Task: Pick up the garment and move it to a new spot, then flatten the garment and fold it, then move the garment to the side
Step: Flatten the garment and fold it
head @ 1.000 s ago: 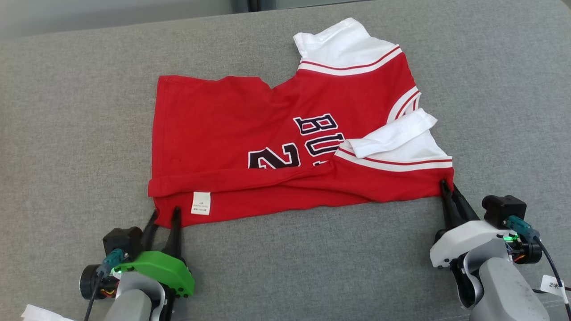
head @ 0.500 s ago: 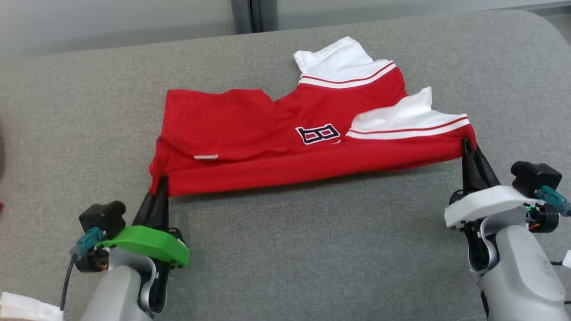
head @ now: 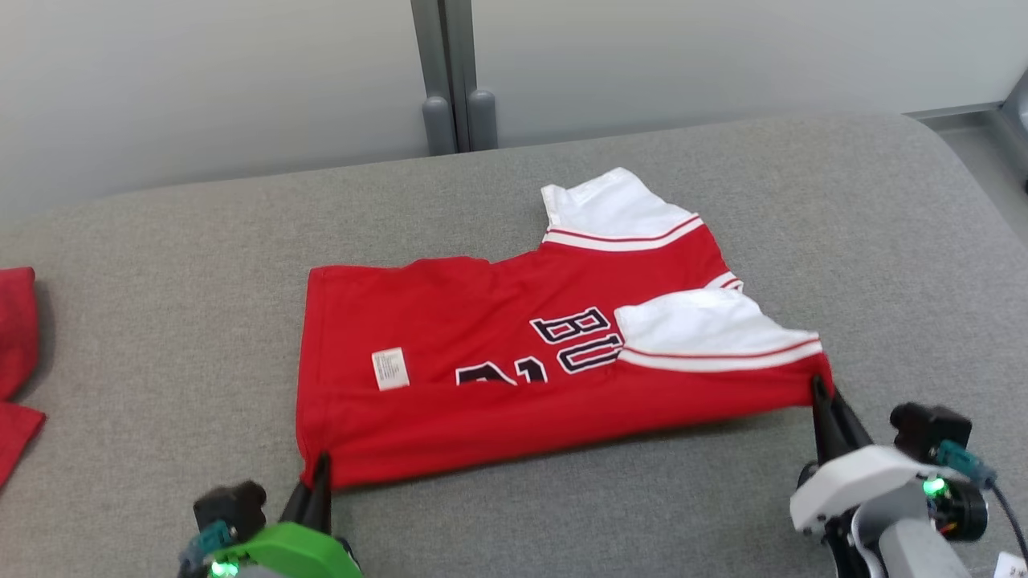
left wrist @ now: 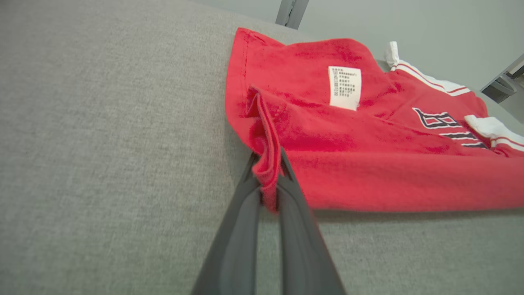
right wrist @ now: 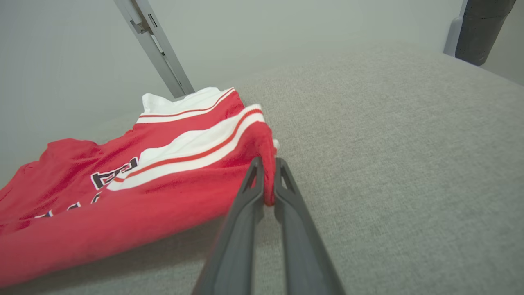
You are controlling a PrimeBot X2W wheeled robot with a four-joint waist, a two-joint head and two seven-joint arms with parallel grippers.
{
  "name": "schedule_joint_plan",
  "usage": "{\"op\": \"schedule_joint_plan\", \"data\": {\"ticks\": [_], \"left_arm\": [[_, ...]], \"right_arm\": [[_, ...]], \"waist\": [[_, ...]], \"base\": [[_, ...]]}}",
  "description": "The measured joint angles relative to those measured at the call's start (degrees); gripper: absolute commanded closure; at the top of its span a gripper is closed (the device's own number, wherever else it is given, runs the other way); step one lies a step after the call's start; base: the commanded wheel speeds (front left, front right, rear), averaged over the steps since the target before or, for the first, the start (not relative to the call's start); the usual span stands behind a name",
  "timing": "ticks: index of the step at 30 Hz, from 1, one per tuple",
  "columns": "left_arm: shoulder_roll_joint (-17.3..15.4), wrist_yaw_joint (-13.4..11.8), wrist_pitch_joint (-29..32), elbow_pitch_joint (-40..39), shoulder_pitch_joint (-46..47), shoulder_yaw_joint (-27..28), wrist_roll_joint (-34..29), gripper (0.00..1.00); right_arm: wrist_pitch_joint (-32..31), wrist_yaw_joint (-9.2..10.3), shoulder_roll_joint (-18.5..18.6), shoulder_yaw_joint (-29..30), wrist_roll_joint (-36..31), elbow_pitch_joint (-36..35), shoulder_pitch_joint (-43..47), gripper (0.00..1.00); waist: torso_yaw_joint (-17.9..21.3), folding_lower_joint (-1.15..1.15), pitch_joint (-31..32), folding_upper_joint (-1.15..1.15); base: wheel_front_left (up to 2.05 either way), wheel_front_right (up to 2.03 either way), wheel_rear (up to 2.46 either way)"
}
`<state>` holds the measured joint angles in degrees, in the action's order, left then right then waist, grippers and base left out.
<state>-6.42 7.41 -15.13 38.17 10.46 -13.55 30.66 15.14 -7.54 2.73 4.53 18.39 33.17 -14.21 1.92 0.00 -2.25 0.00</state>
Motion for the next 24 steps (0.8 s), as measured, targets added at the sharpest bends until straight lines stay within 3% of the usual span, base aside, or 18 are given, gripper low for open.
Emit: {"op": "schedule_joint_plan", "data": {"ticks": [11,12,13,14,15,24], "left_arm": [[2.7,0.1,-0.1,1.3,-11.6,0.6,-2.3,1.00],[2.9,0.1,-0.1,1.0,-11.9,1.2,-2.7,0.62],[3.0,0.1,-0.1,1.0,-12.0,1.7,-2.8,0.02],[3.1,0.1,-0.1,0.7,-11.9,2.1,-3.0,0.00],[3.2,0.1,0.0,0.1,-11.9,2.8,-3.2,0.00],[2.9,0.1,0.0,-6.6,-5.0,6.8,-7.1,0.00]], "right_arm": [[0.0,0.00,-0.1,-0.8,1.2,-1.0,13.8,1.00],[0.0,0.00,0.0,-0.4,1.2,-1.3,14.1,1.00],[0.0,0.00,0.0,-0.1,1.2,-1.7,14.2,0.66],[0.0,0.00,0.0,-0.2,1.2,-2.3,14.2,0.05],[0.0,0.00,0.0,-0.5,0.9,-3.0,14.1,0.00],[0.0,0.00,0.1,1.3,-2.0,-6.6,6.8,0.00]], "waist": [[-0.8,0.00,2.7,0.00],[-1.0,0.00,2.8,0.00],[-1.1,0.00,2.8,0.00],[-1.1,0.00,2.7,0.00],[-1.1,0.00,2.6,0.00],[-0.9,0.00,-0.7,0.00]], "base": [[0.00,0.00,0.00],[0.00,0.00,0.00],[0.00,0.00,0.00],[0.00,0.00,0.00],[0.00,0.00,0.00],[0.00,0.00,0.00]]}}
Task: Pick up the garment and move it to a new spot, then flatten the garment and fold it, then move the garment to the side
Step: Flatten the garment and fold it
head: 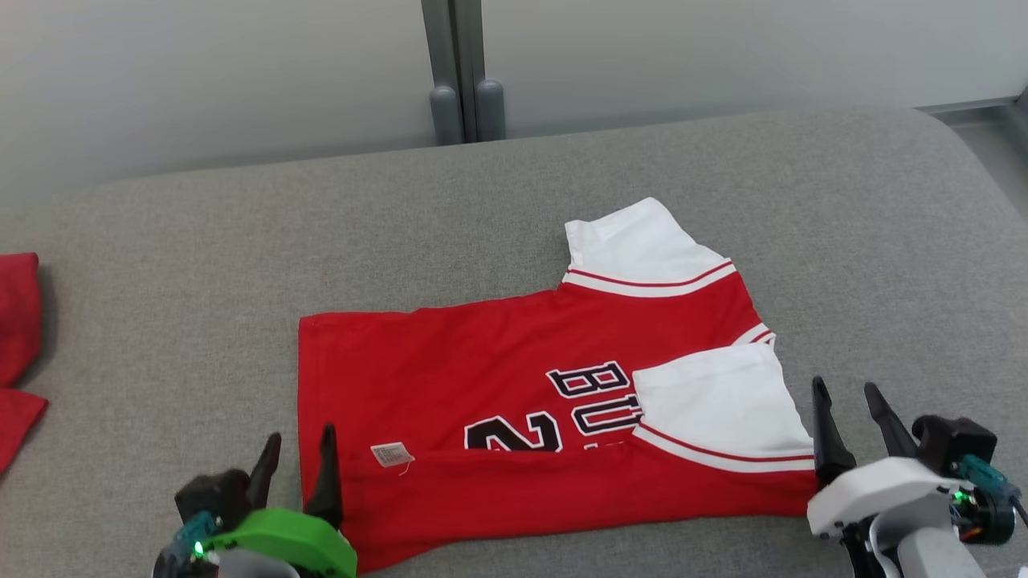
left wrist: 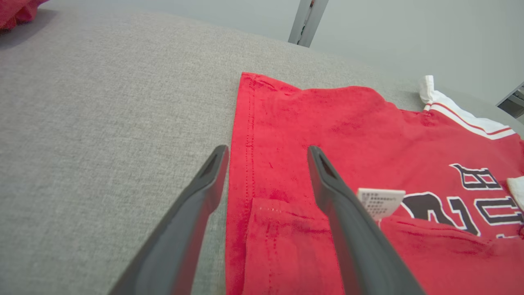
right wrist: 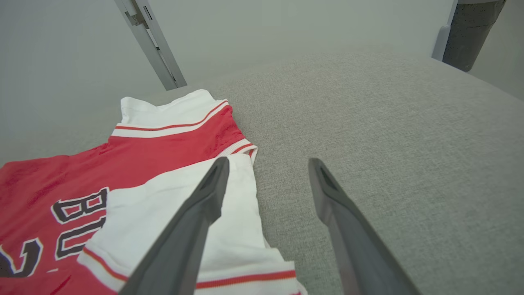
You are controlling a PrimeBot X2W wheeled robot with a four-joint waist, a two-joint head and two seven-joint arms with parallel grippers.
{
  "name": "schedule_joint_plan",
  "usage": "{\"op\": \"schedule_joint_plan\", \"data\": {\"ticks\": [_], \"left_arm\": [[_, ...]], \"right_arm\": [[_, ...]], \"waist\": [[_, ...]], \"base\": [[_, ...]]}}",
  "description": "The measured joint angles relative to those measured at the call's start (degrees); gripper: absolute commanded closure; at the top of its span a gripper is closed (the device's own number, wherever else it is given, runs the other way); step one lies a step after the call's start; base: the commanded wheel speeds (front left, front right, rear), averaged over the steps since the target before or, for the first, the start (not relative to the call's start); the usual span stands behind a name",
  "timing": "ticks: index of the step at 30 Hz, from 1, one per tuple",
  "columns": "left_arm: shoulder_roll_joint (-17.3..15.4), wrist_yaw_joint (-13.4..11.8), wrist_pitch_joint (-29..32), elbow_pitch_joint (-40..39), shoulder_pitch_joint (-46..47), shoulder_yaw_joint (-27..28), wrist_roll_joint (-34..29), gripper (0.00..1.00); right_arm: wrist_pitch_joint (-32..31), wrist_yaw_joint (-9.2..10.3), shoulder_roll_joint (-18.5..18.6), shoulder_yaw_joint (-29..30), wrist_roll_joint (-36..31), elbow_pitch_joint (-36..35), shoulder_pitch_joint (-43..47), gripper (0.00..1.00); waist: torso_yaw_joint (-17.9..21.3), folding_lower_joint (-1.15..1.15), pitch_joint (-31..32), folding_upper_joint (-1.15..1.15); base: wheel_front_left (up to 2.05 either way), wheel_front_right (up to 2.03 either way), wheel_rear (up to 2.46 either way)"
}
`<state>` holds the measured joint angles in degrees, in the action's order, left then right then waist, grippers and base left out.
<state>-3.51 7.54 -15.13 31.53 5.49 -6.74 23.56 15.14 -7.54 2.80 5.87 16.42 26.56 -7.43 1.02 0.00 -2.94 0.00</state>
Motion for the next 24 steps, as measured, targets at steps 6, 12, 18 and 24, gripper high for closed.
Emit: {"op": "schedule_joint_plan", "data": {"ticks": [6,12,18,24], "left_arm": [[-3.5,0.0,0.0,4.5,12.7,-2.7,0.7,0.00],[-6.5,0.0,0.0,11.6,23.0,-8.2,4.3,0.00],[-8.7,0.0,0.0,17.3,29.0,-13.7,8.6,0.00],[-10.0,0.0,0.1,21.8,32.4,-19.3,11.4,0.00]], "right_arm": [[0.0,0.00,0.0,-1.5,-3.1,0.5,-9.5,0.00],[0.0,0.00,0.0,-3.1,-5.2,2.7,-17.4,0.00],[0.0,0.00,0.0,-4.4,-7.8,5.1,-22.8,0.00],[-0.2,0.00,0.0,-5.5,-12.2,13.5,-31.3,0.00]], "waist": [[-0.3,0.00,-4.8,0.00],[-0.2,0.00,-10.0,0.00],[0.2,0.00,-14.5,0.00],[0.7,0.00,-17.7,0.00]], "base": [[0.00,0.00,0.00],[0.00,0.00,0.00],[0.00,0.00,0.00],[0.00,0.00,0.00]]}}
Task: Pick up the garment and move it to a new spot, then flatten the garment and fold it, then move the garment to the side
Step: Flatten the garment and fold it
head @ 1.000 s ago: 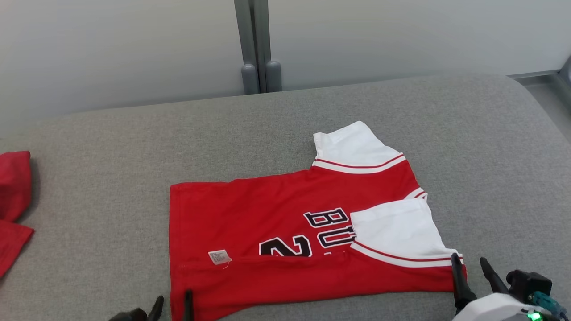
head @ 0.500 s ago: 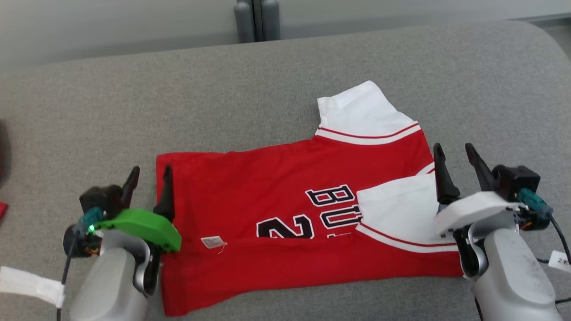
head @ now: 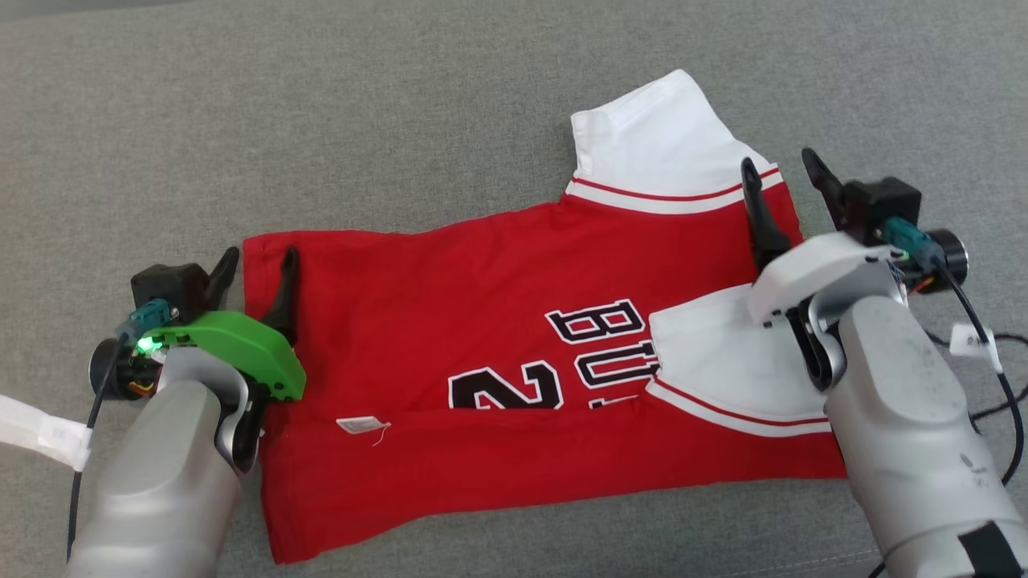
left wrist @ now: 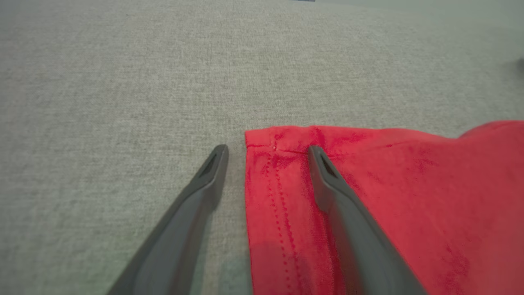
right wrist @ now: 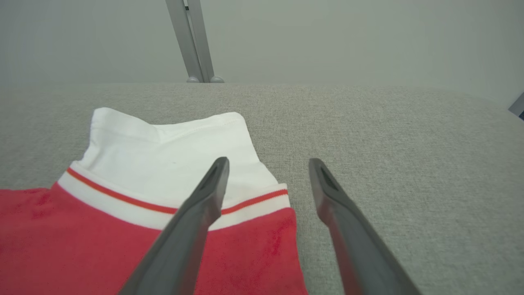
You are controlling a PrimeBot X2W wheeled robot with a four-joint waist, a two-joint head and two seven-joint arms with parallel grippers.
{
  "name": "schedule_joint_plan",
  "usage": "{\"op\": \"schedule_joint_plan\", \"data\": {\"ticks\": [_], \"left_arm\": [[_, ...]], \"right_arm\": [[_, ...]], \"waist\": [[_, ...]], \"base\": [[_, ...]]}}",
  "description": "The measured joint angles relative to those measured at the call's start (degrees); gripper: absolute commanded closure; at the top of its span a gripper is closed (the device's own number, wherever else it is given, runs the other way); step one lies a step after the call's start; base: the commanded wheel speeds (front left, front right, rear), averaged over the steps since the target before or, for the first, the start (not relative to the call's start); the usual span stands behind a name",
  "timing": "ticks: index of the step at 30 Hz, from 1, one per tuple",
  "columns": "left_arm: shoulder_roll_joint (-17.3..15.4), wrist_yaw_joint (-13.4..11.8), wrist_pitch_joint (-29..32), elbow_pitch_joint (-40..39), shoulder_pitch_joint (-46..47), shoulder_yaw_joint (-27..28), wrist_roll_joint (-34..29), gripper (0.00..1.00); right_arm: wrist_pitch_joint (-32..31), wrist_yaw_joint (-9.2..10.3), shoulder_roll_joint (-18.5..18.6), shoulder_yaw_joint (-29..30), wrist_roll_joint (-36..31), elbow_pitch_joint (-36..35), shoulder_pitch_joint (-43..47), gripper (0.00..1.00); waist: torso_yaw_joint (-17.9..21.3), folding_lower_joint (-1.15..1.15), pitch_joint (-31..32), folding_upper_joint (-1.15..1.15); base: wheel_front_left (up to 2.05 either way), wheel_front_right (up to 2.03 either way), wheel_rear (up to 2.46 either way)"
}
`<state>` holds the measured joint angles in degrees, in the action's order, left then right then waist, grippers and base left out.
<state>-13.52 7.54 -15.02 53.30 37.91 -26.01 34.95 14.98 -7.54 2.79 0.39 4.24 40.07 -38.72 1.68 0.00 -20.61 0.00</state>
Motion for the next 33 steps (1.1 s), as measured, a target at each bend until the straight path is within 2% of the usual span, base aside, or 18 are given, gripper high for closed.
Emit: {"op": "schedule_joint_plan", "data": {"ticks": [2,3,4,5,9,12,17,21,22,25,26,29,33], "left_arm": [[-0.1,0.0,-0.1,0.3,1.1,-0.9,0.8,0.04],[-0.2,0.0,-0.2,0.4,1.8,-1.7,0.9,0.24],[-0.3,0.0,-0.2,0.4,2.3,-2.2,1.1,0.49],[-0.3,0.0,-0.2,0.3,2.8,-2.8,1.6,1.00],[0.2,0.0,-0.3,-0.6,4.3,-6.0,3.9,1.00],[0.4,0.0,-0.4,-1.9,5.1,-8.6,5.2,1.00],[0.5,0.0,-0.4,-4.8,5.3,-11.2,7.2,1.00],[0.5,0.0,-0.4,-6.4,5.3,-11.9,7.8,1.00],[0.5,0.0,-0.4,-6.7,5.3,-12.0,7.8,1.00],[0.5,0.0,-0.4,-7.1,5.2,-12.2,8.1,1.00],[0.5,0.0,-0.4,-7.3,5.2,-12.2,8.1,1.00],[0.4,0.0,-0.3,-7.7,5.1,-12.1,8.1,1.00],[0.2,0.0,-0.2,-8.6,5.0,-10.6,7.5,1.00]], "right_arm": [[-1.5,0.00,0.0,-0.5,-2.8,3.0,-4.1,0.00],[-2.5,0.00,-0.1,-0.1,-3.3,4.6,-6.6,0.00],[-3.5,0.00,0.0,0.2,-4.0,5.9,-8.4,0.00],[-5.0,0.00,0.0,1.0,-4.9,7.5,-10.5,0.00],[-9.9,0.00,0.2,3.7,-7.3,13.4,-16.7,0.00],[-13.5,0.00,0.2,3.0,-8.3,17.7,-20.2,0.00],[-15.7,0.00,2.8,4.6,-11.6,21.7,-24.2,0.00],[-17.2,0.01,3.0,6.3,-14.0,24.0,-25.8,0.02],[-17.2,0.04,3.0,6.4,-14.3,24.3,-26.1,0.18],[-17.0,0.08,2.9,6.8,-15.3,25.3,-26.7,0.89],[-17.0,0.08,2.9,7.1,-15.7,25.7,-26.9,1.00],[-16.7,0.05,2.2,8.1,-15.9,26.5,-27.4,1.00],[-12.7,0.00,2.3,9.3,-17.2,26.0,-27.5,1.00]], "waist": [[-0.1,0.00,-0.9,0.00],[-0.2,0.00,-1.3,0.00],[-0.4,0.00,-1.7,0.00],[-0.6,0.00,-2.1,0.00],[-2.3,0.00,-3.4,0.00],[-3.8,0.00,-4.2,0.00],[-6.5,0.00,-5.3,0.00],[-8.1,0.00,-6.0,0.00],[-8.4,0.00,-6.1,0.00],[-8.9,0.00,-6.4,0.00],[-8.9,0.00,-6.4,0.00],[-8.9,0.00,-6.4,0.00],[-8.8,0.00,-6.3,0.00]], "base": [[0.00,0.00,0.00],[0.00,0.00,0.00],[0.00,0.00,0.00],[0.00,0.00,0.00],[0.00,0.00,0.00],[0.00,0.00,0.00],[0.00,0.00,0.00],[0.00,0.00,0.00],[0.00,0.00,0.00],[0.00,0.00,0.00],[0.00,0.00,0.00],[0.00,0.00,0.00],[0.00,0.00,0.00]]}}
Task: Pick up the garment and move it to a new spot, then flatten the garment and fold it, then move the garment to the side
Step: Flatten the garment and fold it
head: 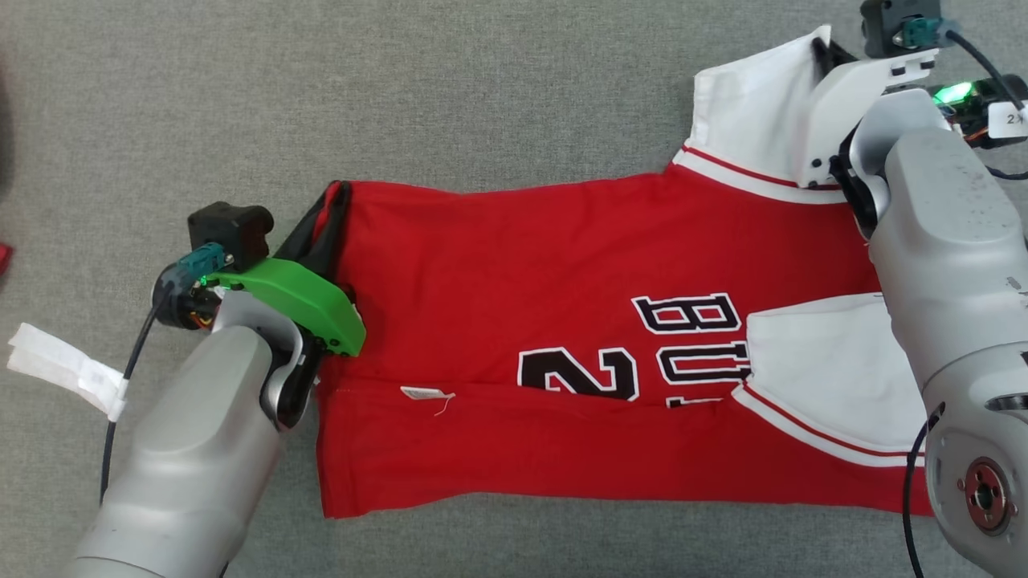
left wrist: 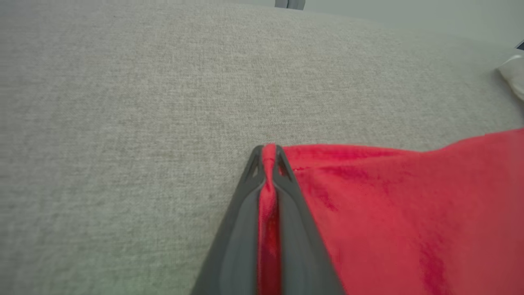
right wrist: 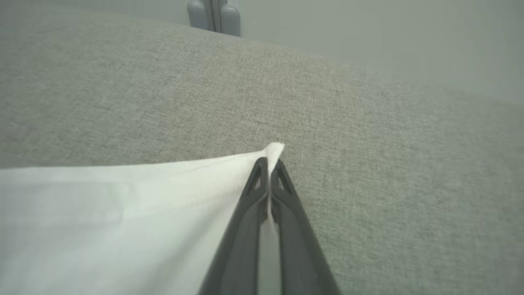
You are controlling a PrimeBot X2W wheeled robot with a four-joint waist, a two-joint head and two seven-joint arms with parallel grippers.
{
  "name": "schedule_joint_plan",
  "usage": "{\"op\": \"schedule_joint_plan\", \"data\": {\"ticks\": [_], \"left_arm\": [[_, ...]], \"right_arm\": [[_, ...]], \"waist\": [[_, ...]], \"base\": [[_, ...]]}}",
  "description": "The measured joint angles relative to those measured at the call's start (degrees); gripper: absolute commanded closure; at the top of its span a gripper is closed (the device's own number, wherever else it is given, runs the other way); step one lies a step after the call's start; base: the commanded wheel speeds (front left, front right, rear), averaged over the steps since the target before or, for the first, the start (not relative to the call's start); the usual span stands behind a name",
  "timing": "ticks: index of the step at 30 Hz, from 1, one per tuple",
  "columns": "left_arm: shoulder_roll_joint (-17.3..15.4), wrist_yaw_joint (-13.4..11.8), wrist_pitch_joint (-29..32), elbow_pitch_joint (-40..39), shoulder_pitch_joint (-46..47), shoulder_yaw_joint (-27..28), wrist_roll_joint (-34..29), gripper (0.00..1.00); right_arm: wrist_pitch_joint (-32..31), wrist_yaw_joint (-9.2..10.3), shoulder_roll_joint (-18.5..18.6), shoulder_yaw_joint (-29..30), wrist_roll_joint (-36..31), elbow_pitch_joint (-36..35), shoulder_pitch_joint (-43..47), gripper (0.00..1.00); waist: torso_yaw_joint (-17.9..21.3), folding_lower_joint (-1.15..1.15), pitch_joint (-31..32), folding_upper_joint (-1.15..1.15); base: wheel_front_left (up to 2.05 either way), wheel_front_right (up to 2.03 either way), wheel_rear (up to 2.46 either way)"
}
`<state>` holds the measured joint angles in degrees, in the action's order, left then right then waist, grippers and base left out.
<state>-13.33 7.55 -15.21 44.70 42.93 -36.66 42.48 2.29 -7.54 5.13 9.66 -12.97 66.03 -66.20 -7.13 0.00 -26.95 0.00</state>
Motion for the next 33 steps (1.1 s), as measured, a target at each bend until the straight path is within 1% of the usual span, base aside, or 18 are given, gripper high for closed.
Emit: {"op": "schedule_joint_plan", "data": {"ticks": [3,5,8,13,16,19,22,25,29,33], "left_arm": [[-0.4,0.0,0.1,-1.4,-0.1,3.4,-1.8,1.00],[-0.4,0.0,0.1,-2.8,-0.3,6.3,-4.0,1.00],[-0.1,0.0,0.1,-4.9,-1.4,10.3,-6.9,1.00],[0.9,0.0,0.1,-8.4,-3.8,16.6,-11.7,1.00],[1.9,0.0,0.1,-10.3,-5.7,19.2,-14.3,1.00],[2.7,0.0,0.1,-11.9,-8.0,21.3,-16.0,1.00],[3.9,0.0,0.1,-12.8,-11.0,22.3,-17.3,1.00],[4.5,0.0,0.1,-11.8,-14.6,23.4,-17.8,1.00],[5.1,0.0,0.1,-10.5,-19.1,24.3,-18.6,1.00],[5.9,0.0,0.1,-9.3,-23.5,25.4,-19.4,1.00]], "right_arm": [[5.1,0.00,1.0,1.6,-2.0,-2.4,0.0,1.00],[9.0,0.00,1.0,3.8,-3.1,-4.4,0.0,1.00],[11.6,0.00,0.4,6.2,-4.4,-6.7,0.0,1.00],[12.6,0.00,-1.1,9.3,-4.7,-11.7,1.2,1.00],[12.7,0.00,-1.9,8.6,-1.9,-15.8,4.0,1.00],[12.7,0.00,-2.3,7.6,3.5,-20.7,9.0,1.00],[12.7,0.01,-2.2,4.8,8.5,-24.9,16.1,1.00],[12.7,0.01,-2.4,2.5,13.0,-28.0,23.6,1.00],[12.7,0.01,-2.3,0.1,18.2,-30.7,32.1,1.00],[12.7,0.01,-2.3,-2.7,22.2,-31.4,40.4,1.00]], "waist": [[0.0,0.00,0.4,0.00],[0.1,0.00,0.7,0.00],[0.4,0.00,1.5,0.00],[1.2,0.00,3.2,0.00],[1.8,0.00,4.6,0.00],[2.5,0.00,6.2,0.00],[3.1,0.00,8.2,0.00],[3.8,0.00,10.2,0.00],[4.7,0.00,12.9,0.00],[5.8,0.00,15.5,0.00]], "base": [[0.00,0.00,0.00],[0.00,0.00,0.00],[0.00,0.00,0.00],[0.00,0.00,0.00],[0.00,0.00,0.00],[0.00,0.00,0.00],[0.00,0.00,0.00],[0.00,0.00,0.00],[0.00,0.00,0.00],[0.00,0.00,0.00]]}}
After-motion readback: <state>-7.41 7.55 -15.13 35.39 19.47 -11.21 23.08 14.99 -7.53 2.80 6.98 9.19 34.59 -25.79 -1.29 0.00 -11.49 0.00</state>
